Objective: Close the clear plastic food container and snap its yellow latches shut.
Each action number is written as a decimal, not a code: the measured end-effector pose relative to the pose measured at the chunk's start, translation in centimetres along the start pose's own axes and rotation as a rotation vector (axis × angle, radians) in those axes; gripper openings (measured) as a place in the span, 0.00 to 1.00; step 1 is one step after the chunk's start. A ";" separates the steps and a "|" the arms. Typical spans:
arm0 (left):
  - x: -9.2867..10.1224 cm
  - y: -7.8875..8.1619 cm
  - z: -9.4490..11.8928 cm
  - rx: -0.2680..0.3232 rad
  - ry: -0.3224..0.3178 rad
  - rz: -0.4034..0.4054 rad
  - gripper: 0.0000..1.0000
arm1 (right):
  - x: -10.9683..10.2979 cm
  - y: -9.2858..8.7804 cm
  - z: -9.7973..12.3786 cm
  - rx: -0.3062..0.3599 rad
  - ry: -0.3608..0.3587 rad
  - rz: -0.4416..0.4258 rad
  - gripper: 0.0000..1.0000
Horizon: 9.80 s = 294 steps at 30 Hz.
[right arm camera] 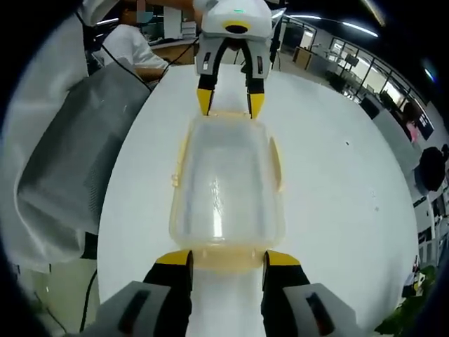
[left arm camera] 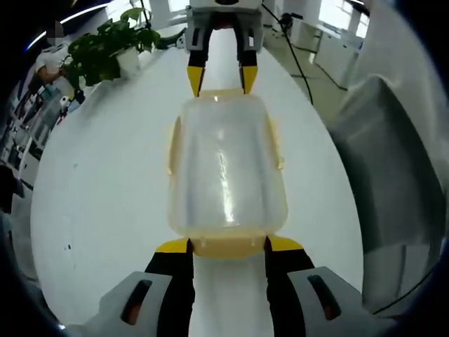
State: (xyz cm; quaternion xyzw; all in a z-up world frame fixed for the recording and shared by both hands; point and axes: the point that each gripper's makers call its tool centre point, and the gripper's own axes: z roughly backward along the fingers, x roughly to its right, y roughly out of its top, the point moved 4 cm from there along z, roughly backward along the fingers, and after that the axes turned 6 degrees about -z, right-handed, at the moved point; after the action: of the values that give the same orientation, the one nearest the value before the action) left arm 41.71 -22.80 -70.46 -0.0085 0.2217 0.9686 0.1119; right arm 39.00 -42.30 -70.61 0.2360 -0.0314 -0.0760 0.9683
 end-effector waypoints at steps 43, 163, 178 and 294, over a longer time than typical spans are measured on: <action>0.2 -0.1 1.2 0.229 -0.003 0.731 0.45 | 0.3 1.2 2.1 0.150 -0.052 -0.702 0.26; 0.6 7.6 -1.5 0.299 0.030 0.254 0.32 | 0.2 8.6 -0.3 0.198 0.048 -0.264 0.29; 1.9 7.5 -2.5 0.228 0.122 0.045 0.60 | 0.8 8.3 -2.7 0.130 0.057 -0.189 0.47; 0.5 2.6 -3.3 0.082 0.005 0.073 0.90 | -1.2 2.4 -2.8 0.056 -0.023 -0.171 0.86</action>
State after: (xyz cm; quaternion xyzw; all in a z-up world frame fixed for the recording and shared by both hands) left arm 40.54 -26.40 -72.34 0.0017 0.2619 0.9621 0.0761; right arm 38.42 -38.70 -72.00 0.2641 -0.0245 -0.1601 0.9508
